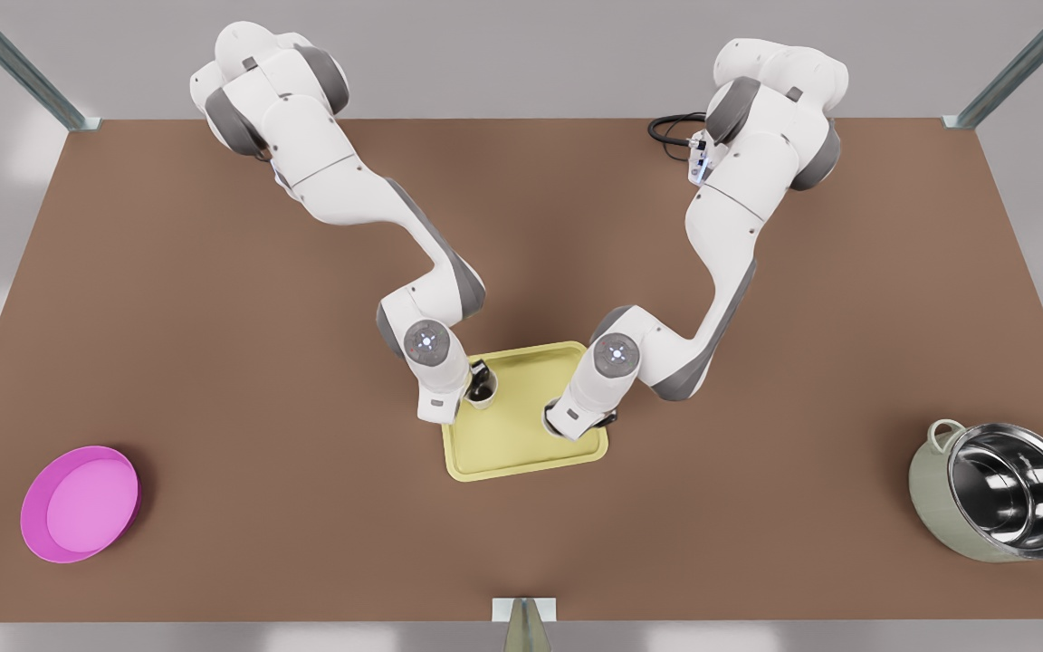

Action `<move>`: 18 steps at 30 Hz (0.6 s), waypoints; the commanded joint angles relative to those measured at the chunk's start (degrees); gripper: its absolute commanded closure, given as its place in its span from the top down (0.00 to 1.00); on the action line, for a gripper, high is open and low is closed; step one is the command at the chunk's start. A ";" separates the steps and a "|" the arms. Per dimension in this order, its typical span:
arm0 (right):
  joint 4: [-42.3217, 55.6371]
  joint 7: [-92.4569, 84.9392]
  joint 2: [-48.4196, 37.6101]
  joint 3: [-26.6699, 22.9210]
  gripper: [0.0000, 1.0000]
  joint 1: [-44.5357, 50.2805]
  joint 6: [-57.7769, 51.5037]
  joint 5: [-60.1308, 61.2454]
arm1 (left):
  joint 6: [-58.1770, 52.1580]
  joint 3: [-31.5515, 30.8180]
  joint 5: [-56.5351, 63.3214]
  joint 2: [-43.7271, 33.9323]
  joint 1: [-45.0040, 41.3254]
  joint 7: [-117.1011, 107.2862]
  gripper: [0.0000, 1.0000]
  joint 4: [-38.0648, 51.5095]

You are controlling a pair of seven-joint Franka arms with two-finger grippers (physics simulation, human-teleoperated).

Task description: Use the left arm to pick up the white IKEA cup from the tray and place it on the middle-left position; use the right arm to pick up the white IKEA cup from the tray and place it on the middle-right position

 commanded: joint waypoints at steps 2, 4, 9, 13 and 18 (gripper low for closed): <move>0.07 1.40 -0.06 0.00 0.42 0.01 0.06 0.07 | 0.09 0.03 -0.28 0.00 -0.06 -2.94 0.39 0.03; 0.07 1.48 -0.06 0.00 0.29 0.01 -0.03 0.07 | 0.09 0.03 -0.28 0.00 0.02 -3.03 0.35 0.03; 0.07 1.40 -0.15 0.00 0.15 0.01 -0.38 0.07 | -0.09 0.11 -1.77 -0.08 0.02 -4.26 0.13 0.12; 0.34 1.22 -5.24 -0.09 0.15 -0.07 -9.33 0.07 | -9.12 -0.41 -1.69 -3.51 3.10 -1.98 0.13 0.99; 2.97 -5.54 -9.03 -0.79 0.15 -4.11 -15.68 -0.64 | -21.09 -1.29 -1.51 -7.56 15.57 7.77 0.13 4.42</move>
